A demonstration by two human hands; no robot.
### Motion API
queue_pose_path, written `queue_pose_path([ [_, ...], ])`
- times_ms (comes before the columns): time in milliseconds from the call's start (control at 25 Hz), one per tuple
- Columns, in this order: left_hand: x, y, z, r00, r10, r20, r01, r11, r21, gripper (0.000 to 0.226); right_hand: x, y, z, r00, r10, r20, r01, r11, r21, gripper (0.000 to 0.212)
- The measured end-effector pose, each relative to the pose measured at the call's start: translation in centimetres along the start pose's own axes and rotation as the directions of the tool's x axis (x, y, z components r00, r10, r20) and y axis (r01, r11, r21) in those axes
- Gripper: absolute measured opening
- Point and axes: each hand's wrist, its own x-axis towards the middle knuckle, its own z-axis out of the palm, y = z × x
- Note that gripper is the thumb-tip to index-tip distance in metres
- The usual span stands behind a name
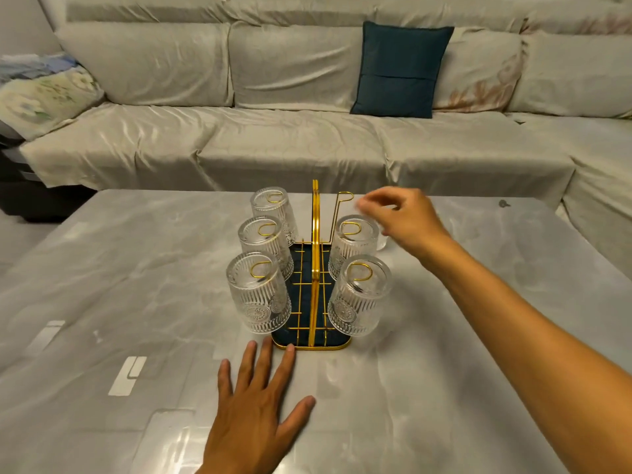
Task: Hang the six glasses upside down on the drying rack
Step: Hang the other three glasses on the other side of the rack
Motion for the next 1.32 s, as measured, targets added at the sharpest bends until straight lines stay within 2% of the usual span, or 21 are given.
queue_pose_path([
  [40, 0.1, 0.1, 0.0, 1.000, -0.004, 0.002, 0.004, 1.000, 0.002, 0.077, 0.5, 1.8, -0.4, 0.983, 0.069, -0.167, -0.051, 0.992, 0.114, 0.029],
  [80, 0.1, 0.1, -0.1, 1.000, -0.005, -0.002, 0.005, 1.000, 0.003, 0.077, 1.0, 3.8, -0.5, 0.947, 0.171, -0.273, -0.126, 0.977, 0.174, 0.031],
  [120, 0.2, 0.3, -0.2, 1.000, -0.006, -0.009, 0.006, 1.000, -0.003, 0.076, 1.5, 5.8, -0.4, 0.920, 0.268, -0.285, -0.224, 0.958, 0.178, 0.044],
  [200, 0.1, 0.3, -0.3, 1.000, -0.008, -0.023, 0.007, 1.000, -0.022, 0.074, 2.5, 9.4, 0.9, 0.908, 0.398, -0.126, -0.390, 0.917, 0.085, 0.081],
  [280, -0.2, 0.2, 0.0, 1.000, 0.009, -0.030, -0.010, 1.000, -0.022, 0.072, 3.4, 11.9, 2.8, 0.905, 0.425, -0.012, -0.423, 0.903, 0.081, 0.099],
  [400, -0.1, -0.1, 0.4, 0.998, 0.000, -0.066, -0.003, 0.999, -0.038, 0.071, 5.0, 13.4, 4.9, 0.933, 0.357, 0.049, -0.361, 0.926, 0.113, 0.096],
  [520, 0.0, -0.2, 0.9, 0.997, 0.004, -0.076, -0.007, 0.999, -0.034, 0.072, 5.9, 13.4, 5.5, 0.935, 0.355, -0.002, -0.353, 0.931, 0.090, 0.090],
  [640, 0.4, -0.1, 0.7, 0.999, 0.011, -0.044, -0.011, 1.000, 0.002, 0.073, 5.5, 12.3, 5.1, 0.932, 0.351, -0.089, -0.337, 0.931, 0.139, 0.082],
  [800, 0.5, -0.3, 0.7, 0.998, 0.011, -0.061, -0.012, 1.000, -0.010, 0.076, 4.3, 9.2, 1.7, 0.964, 0.218, -0.155, -0.203, 0.973, 0.107, 0.063],
  [880, 0.4, -0.2, 0.5, 0.999, 0.011, -0.034, -0.011, 1.000, -0.001, 0.077, 4.2, 6.5, -1.5, 0.960, 0.180, -0.213, -0.163, 0.982, 0.098, 0.065],
  [1000, 0.1, 0.2, 0.1, 1.000, 0.001, -0.021, -0.001, 1.000, -0.004, 0.077, 4.1, 1.6, -5.3, 0.963, 0.057, -0.264, -0.055, 0.998, 0.017, 0.071],
  [1160, 0.1, 0.1, 0.2, 0.999, -0.004, -0.040, 0.003, 1.000, -0.023, 0.078, 4.4, -3.2, -5.2, 0.967, -0.123, -0.222, 0.086, 0.982, -0.168, 0.069],
  [1320, 0.5, 0.1, 0.2, 0.998, 0.005, -0.059, -0.006, 1.000, -0.014, 0.081, 5.7, -5.3, -2.4, 0.975, -0.155, -0.159, 0.104, 0.951, -0.292, 0.062],
])
